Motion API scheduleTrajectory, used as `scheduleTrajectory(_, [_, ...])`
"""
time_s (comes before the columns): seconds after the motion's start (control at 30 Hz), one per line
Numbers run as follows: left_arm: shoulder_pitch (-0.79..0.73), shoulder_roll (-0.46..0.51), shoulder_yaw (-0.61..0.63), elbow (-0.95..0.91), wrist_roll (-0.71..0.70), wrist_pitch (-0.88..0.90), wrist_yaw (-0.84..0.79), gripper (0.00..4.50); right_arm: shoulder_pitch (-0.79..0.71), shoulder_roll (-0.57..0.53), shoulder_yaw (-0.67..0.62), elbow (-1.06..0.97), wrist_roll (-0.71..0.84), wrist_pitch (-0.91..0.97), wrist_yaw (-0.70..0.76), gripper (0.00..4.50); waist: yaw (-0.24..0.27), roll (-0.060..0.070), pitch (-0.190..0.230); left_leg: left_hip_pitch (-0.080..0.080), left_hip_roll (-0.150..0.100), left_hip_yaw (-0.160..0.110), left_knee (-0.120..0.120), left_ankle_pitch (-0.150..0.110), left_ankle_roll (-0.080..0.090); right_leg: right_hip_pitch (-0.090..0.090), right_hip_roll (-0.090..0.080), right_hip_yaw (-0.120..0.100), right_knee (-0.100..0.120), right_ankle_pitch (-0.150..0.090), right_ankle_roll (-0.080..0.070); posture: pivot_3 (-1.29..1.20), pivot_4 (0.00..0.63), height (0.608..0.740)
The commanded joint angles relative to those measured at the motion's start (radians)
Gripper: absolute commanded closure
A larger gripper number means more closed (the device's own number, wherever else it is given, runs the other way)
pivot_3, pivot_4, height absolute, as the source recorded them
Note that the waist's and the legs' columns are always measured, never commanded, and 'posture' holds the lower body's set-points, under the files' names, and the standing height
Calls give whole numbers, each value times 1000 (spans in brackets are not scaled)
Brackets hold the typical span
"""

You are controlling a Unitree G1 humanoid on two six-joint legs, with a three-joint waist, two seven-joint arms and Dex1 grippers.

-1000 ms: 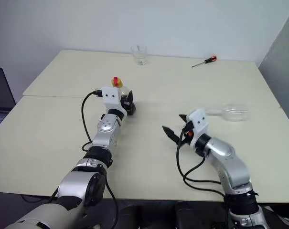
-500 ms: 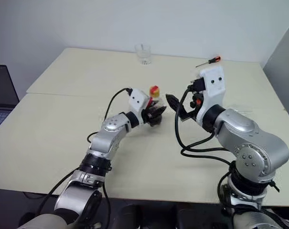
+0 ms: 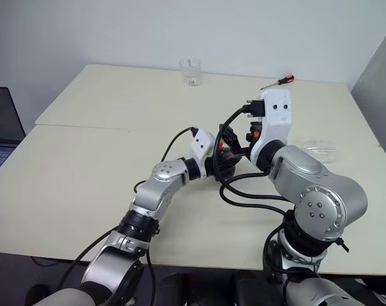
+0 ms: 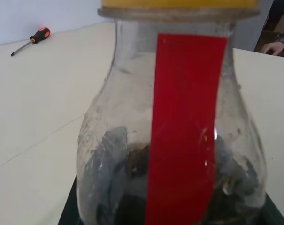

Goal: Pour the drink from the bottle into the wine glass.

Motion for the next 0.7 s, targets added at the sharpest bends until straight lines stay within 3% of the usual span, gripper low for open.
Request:
scheduleTrajectory(0.03, [-14,-9,-13,-67,11,-47,2,2841,-28,6,8,-11,-12,9,9,0,0,0,0,0,0,0,0,0,0,0,0,0,0,0,0,0,150,740])
scheduleTrajectory(0.27, [5,-8,-20,-83,23,-77,2,2900,-18,14,16,10,-4,9,15,0,-1,0,0,0,0,-2,0,0,0,0,1,-1,0,0,0,0,150,740])
scheduleTrajectory(0.37, [7,-8,-20,-84,26,-85,2,2917,-5,20,6,12,-4,9,11,598,-1,0,0,0,0,-2,0,0,0,0,0,-1,0,0,0,0,150,740])
scheduleTrajectory(0.53, [9,-14,-25,-97,24,-85,-1,2944,20,15,25,15,14,9,13,2264,-1,0,0,0,0,-3,0,0,0,0,0,-1,0,0,0,0,150,740])
scheduleTrajectory(0.7, [7,-14,-24,-94,27,-89,-1,2946,20,5,31,21,27,9,19,2316,-1,0,0,-1,0,-4,0,0,0,0,1,-2,0,0,1,0,150,740])
